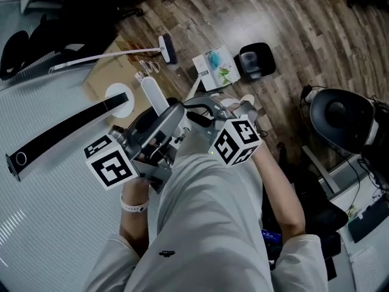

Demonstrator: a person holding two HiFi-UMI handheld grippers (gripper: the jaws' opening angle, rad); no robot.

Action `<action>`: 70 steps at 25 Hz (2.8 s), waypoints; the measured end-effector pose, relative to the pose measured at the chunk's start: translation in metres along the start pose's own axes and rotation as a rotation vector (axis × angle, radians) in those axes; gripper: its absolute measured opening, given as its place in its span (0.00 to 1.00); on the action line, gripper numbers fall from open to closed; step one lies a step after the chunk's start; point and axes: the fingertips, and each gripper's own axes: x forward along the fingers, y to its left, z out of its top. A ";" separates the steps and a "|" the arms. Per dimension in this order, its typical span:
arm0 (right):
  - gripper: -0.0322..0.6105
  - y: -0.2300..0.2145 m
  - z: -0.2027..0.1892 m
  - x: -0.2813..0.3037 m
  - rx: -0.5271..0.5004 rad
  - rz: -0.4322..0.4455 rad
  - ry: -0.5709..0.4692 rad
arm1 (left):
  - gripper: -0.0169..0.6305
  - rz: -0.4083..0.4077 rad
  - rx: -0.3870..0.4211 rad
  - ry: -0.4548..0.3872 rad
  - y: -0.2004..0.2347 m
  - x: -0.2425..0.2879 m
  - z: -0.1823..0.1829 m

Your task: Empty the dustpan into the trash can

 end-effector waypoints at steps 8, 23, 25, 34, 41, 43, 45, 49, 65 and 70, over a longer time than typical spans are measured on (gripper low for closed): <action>0.18 0.000 0.021 -0.015 -0.036 -0.030 0.015 | 0.18 -0.038 0.033 -0.002 -0.027 -0.009 0.005; 0.18 -0.016 0.048 -0.050 -0.088 -0.183 0.001 | 0.18 -0.085 0.157 0.016 -0.078 -0.007 0.010; 0.18 -0.021 0.049 -0.057 -0.086 -0.228 -0.008 | 0.18 -0.094 0.187 0.033 -0.086 -0.002 0.010; 0.18 -0.050 0.033 -0.088 -0.057 -0.417 -0.028 | 0.18 -0.123 0.321 0.109 -0.108 0.039 0.003; 0.18 -0.060 0.019 -0.108 -0.023 -0.523 -0.040 | 0.18 -0.143 0.399 0.170 -0.119 0.063 -0.009; 0.18 -0.062 0.014 -0.111 -0.011 -0.548 -0.043 | 0.18 -0.145 0.417 0.188 -0.119 0.069 -0.014; 0.18 -0.062 0.008 -0.115 0.002 -0.571 -0.045 | 0.18 -0.150 0.438 0.210 -0.120 0.075 -0.020; 0.18 -0.061 -0.001 -0.122 0.032 -0.615 -0.056 | 0.18 -0.159 0.485 0.259 -0.123 0.086 -0.033; 0.19 -0.042 -0.040 -0.137 0.110 -0.737 -0.040 | 0.18 -0.182 0.595 0.384 -0.120 0.107 -0.086; 0.19 -0.033 -0.045 -0.138 0.117 -0.753 -0.027 | 0.18 -0.187 0.628 0.395 -0.120 0.105 -0.100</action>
